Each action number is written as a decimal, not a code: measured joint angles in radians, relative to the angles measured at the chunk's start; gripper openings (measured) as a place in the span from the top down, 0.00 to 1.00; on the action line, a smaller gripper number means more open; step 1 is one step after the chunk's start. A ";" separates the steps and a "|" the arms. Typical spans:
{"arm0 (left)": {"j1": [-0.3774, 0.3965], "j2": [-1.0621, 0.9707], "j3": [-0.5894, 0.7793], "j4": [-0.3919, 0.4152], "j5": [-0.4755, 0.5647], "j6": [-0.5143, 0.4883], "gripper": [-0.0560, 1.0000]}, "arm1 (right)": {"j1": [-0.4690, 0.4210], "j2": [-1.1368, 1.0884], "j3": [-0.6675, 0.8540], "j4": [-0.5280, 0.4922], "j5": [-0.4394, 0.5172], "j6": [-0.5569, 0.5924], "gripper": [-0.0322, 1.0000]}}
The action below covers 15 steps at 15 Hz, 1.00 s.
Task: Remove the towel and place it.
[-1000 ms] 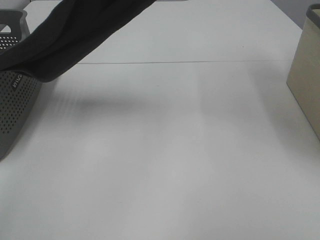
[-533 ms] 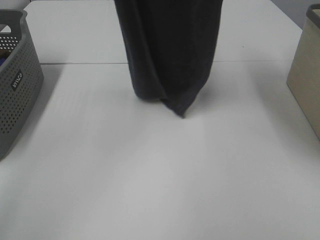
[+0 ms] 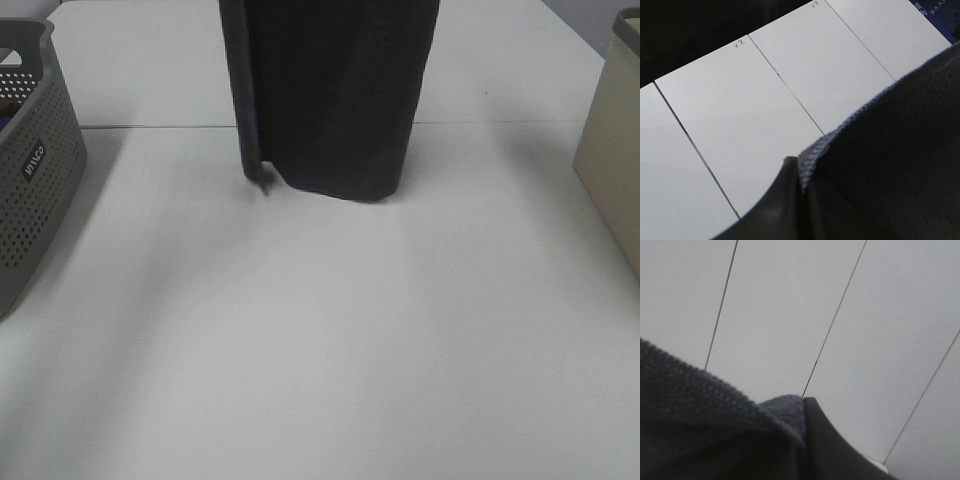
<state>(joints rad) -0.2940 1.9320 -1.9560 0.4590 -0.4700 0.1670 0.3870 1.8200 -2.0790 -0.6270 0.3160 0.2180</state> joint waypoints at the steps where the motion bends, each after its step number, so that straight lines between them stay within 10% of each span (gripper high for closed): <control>1: 0.006 0.023 0.000 -0.029 -0.029 0.000 0.95 | -0.002 0.015 0.000 0.000 -0.039 0.014 0.96; 15: 0.087 0.445 -0.540 -0.161 -0.071 0.012 0.95 | -0.053 0.285 -0.211 0.026 -0.337 0.021 0.96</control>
<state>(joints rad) -0.2070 2.3770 -2.4960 0.2980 -0.5410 0.1790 0.3340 2.1050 -2.2900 -0.6010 -0.0210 0.2390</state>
